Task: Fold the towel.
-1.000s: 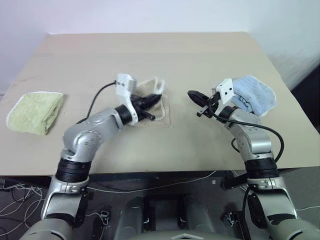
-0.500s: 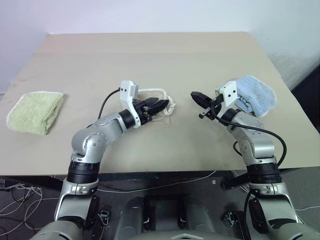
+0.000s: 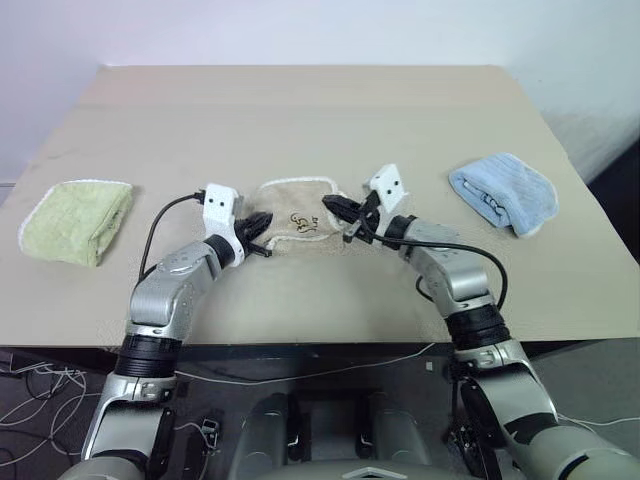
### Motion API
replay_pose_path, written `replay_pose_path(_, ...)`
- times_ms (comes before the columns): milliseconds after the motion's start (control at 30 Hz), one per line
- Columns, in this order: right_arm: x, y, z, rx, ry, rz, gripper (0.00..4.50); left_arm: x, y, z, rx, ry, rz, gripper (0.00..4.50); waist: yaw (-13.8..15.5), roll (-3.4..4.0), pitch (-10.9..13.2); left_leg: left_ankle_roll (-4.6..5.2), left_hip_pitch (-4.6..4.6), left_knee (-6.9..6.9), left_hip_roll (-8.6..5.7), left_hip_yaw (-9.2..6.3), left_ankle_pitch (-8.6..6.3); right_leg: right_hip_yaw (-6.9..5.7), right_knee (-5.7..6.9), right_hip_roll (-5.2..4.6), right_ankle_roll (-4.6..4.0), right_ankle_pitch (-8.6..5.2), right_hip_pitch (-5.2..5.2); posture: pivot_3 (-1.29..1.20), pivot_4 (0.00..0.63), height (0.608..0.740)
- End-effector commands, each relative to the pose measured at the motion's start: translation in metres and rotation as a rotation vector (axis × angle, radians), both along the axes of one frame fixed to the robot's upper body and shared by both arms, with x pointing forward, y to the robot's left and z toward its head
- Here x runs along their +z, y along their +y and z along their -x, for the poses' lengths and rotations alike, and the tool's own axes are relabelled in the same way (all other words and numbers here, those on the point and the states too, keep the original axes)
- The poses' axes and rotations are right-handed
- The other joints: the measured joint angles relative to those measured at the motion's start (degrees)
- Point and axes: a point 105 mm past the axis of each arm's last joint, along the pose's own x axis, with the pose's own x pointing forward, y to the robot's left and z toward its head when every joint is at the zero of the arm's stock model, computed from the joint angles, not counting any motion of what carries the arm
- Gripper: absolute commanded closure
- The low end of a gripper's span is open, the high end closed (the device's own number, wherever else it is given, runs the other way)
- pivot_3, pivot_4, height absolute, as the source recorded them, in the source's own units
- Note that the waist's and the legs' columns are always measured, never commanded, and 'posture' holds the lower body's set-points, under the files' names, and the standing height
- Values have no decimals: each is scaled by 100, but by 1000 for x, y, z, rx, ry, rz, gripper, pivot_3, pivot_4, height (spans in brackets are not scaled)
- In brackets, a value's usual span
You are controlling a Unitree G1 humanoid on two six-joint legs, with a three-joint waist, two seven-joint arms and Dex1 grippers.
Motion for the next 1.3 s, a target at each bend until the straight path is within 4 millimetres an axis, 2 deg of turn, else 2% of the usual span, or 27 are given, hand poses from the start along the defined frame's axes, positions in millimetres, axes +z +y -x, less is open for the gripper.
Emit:
replay_pose_path(33, -21, 4, -5, -9, 51, 68, 4500, -8, -1, 0, -21, -30, -96, 4474, -8, 1, 0, 0, 0, -1, 1, 0, 0, 0, 0, 0, 0, 0, -2, 0, 150, 740)
replay_pose_path(133, -42, 0, -8, -38, 94, 126, 4500, -13, -2, 0, -19, -27, -104, 4474, -23, 3, 0, -2, 0, -3, 3, 0, 0, 1, 2, 0, -1, -1, -4, 0, 150, 740)
replay_pose_path(200, -41, -2, -8, -37, 88, 117, 4500, -11, -1, 0, -15, -42, -86, 4474, -24, 4, -2, -2, 3, -3, 3, 1, 0, 1, 5, -1, -1, 0, -3, 0, 150, 740)
replay_pose_path(367, -12, -8, -2, -10, 14, 16, 4500, 19, 8, 3, 13, -127, 68, 4474, -23, 4, -2, -2, 1, -3, 4, 0, 0, 2, 6, -4, 0, 0, -5, 0, 150, 740)
replay_pose_path(433, 6, -23, -1, -26, -3, -32, 4500, 34, 30, 3, 70, -183, 48, 4474, -23, 4, 0, -2, 0, -3, 4, 0, 0, 2, 6, -4, 0, 0, -5, 0, 150, 740)
replay_pose_path(533, 17, -42, 0, -53, 45, -81, 3933, 44, 60, 7, 130, -239, -72, 4500, -28, 5, 1, -2, 0, -3, 5, 1, 0, 2, 7, -4, 0, 0, -8, 0, 150, 740)
replay_pose_path(600, 15, -52, 0, -73, 139, -117, 3279, 43, 79, 9, 164, -245, -153, 4500, -32, 5, 1, -2, 0, -4, 7, 0, -1, 2, 5, -4, -1, 0, -8, 0, 150, 740)
replay_pose_path(700, 8, -55, 2, -77, 315, -220, 2247, 34, 103, 12, 211, -221, -219, 4500, -30, 6, 1, 8, 1, -6, 9, 0, -10, 4, 4, -12, -3, 0, -11, 0, 150, 740)
replay_pose_path(767, 1, -51, 4, -70, 437, -279, 1589, 28, 111, 13, 229, -208, -243, 4500, -30, 6, 1, -2, -1, -8, 9, 0, -20, 6, 5, -16, -5, 0, -17, 0, 150, 740)
replay_pose_path(900, -8, -36, 8, -39, 613, -374, 132, 27, 110, 16, 226, -213, -236, 4500, -25, 6, 1, -7, -21, -10, 8, 1, -19, 9, 8, -24, -10, 3, -40, 0, 150, 740)
replay_pose_path(1033, -14, -20, 7, -28, 713, -406, 58, 25, 103, 17, 215, -217, -227, 4500, -35, 6, 1, -19, -50, -9, 7, 1, -11, 9, 14, -26, -16, 9, -70, 0, 150, 740)
replay_pose_path(1300, -18, 7, 5, 7, 807, -392, 58, 18, 98, 21, 213, -206, -208, 4500, -79, 7, 0, -1, -56, -9, 13, 4, -2, 9, 14, -8, -16, 9, -74, 0, 150, 740)
